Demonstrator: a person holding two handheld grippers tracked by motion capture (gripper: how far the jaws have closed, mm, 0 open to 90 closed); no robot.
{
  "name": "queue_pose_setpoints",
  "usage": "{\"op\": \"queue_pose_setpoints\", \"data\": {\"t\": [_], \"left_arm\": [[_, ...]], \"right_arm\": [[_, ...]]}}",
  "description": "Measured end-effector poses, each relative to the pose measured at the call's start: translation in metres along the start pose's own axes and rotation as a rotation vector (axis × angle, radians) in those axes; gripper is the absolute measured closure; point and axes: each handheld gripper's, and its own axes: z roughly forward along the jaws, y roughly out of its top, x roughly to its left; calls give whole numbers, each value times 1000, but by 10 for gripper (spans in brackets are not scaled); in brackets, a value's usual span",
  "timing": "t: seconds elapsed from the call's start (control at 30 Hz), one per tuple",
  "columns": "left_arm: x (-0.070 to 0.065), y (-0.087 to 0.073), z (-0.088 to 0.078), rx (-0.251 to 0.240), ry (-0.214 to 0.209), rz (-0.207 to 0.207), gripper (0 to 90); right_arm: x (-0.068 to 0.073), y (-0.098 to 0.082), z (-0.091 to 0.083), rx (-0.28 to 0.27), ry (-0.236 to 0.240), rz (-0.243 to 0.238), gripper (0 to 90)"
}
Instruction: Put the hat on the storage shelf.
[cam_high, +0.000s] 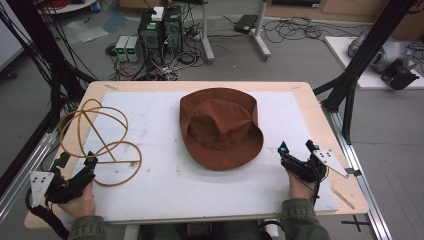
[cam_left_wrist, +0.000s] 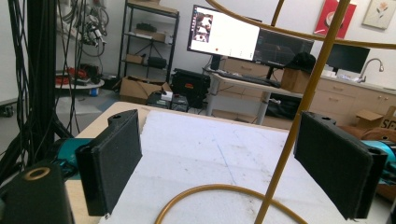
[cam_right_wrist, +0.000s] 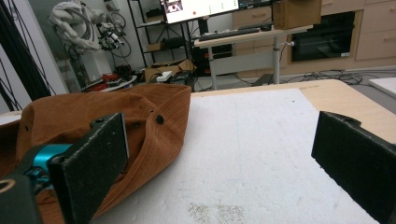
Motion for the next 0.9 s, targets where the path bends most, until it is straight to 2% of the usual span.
{"op": "queue_pose_setpoints", "data": {"t": [0.43,0.63,0.7,0.73,0.77,0.8,0.83,0.87,0.9], "left_arm": [[0,0,0,3,0,0,152],[0,0,-1,3,6,-3,152],[0,0,-2,1,7,-6,152],[1,0,-1,-2,5,-15,152],[1,0,-1,-2,5,-15,152],[1,0,-1,-2,4,-16,152],[1,0,-1,-2,3,-18,152],[1,0,-1,-2,1,-18,152],[1,0,-1,-3,1,-20,152]], "right_arm": [[0,0,0,-4,-12,18,29],[5,3,1,-6,1,-3,26],[13,8,4,-3,16,-16,19],[29,17,6,-17,13,-56,19],[38,21,7,-19,9,-80,19],[38,21,7,-19,9,-80,19],[48,25,8,-12,10,-97,19],[67,29,14,13,22,-123,19],[79,30,17,34,23,-133,19]]}}
